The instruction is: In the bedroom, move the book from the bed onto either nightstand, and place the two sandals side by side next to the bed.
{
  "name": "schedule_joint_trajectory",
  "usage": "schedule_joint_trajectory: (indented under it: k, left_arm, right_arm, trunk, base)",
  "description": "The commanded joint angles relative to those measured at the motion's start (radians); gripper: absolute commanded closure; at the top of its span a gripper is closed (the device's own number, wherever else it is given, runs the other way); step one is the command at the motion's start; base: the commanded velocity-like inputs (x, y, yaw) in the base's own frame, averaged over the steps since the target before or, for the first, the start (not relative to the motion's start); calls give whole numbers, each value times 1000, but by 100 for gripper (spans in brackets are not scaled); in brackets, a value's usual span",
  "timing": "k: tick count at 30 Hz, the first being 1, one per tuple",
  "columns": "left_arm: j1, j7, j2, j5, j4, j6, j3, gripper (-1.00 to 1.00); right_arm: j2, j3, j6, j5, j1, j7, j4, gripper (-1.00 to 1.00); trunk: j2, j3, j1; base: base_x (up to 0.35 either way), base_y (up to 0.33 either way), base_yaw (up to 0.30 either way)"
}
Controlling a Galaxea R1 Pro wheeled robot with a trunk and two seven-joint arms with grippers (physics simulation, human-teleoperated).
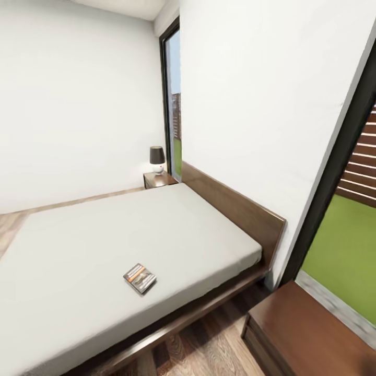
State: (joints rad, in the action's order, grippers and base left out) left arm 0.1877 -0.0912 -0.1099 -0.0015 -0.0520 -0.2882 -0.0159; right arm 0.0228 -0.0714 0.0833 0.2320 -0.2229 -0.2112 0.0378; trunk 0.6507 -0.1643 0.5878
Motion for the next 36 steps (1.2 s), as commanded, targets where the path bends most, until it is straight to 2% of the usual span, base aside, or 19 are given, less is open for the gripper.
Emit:
schedule_joint_trajectory:
  k: [1, 17, 36]
  left_arm:
    - [1, -4, 0, 0, 1, -3, -2, -100]
    - [1, -4, -1, 0, 1, -3, -2, -100]
    - [1, -4, -1, 0, 1, -3, -3, -100]
  right_arm:
    - [0, -7, 1, 1, -1, -4, 1, -100]
    - [0, -7, 1, 1, -1, -4, 1, -100]
    - [0, -7, 1, 1, -1, -4, 1, -100]
  trunk:
    - [1, -2, 0]
    - [1, -2, 0]
    - [1, -2, 0]
  base:
    - [5, -110, 287]
    - [6, -51, 287]
    - [103, 24, 286]
